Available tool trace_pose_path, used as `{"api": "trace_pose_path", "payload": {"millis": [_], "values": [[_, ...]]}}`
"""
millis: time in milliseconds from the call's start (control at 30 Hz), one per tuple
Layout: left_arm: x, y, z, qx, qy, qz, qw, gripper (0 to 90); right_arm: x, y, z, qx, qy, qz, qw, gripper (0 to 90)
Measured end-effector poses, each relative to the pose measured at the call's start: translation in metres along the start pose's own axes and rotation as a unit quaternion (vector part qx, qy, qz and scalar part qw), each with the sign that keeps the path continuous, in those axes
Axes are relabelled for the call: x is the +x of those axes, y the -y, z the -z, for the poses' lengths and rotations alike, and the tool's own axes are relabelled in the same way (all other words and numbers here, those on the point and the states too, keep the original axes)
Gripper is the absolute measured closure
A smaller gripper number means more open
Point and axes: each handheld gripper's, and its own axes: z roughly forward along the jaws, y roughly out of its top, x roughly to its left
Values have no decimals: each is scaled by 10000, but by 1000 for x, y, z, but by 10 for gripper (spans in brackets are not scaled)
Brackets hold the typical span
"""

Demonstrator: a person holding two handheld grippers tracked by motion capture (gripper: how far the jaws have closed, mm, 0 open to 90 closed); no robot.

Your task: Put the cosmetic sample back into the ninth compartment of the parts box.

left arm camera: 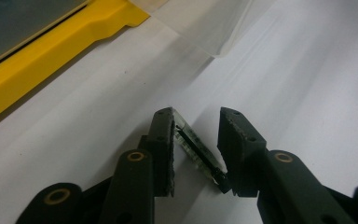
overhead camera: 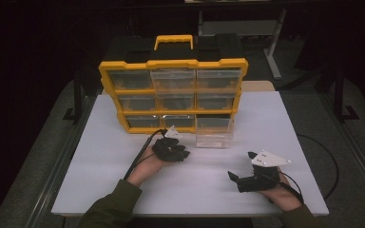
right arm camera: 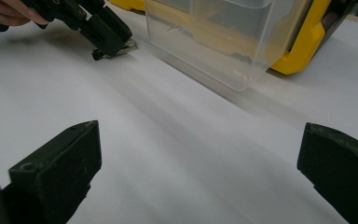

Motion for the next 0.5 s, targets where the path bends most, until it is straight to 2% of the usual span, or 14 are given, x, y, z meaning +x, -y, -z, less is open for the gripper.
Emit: {"api": "trace_pose_path", "payload": {"millis": [500], "values": [[2,1,-1,20,-40,-10,10000,749,0,0,0,21,-5,2,10000,0]]}}
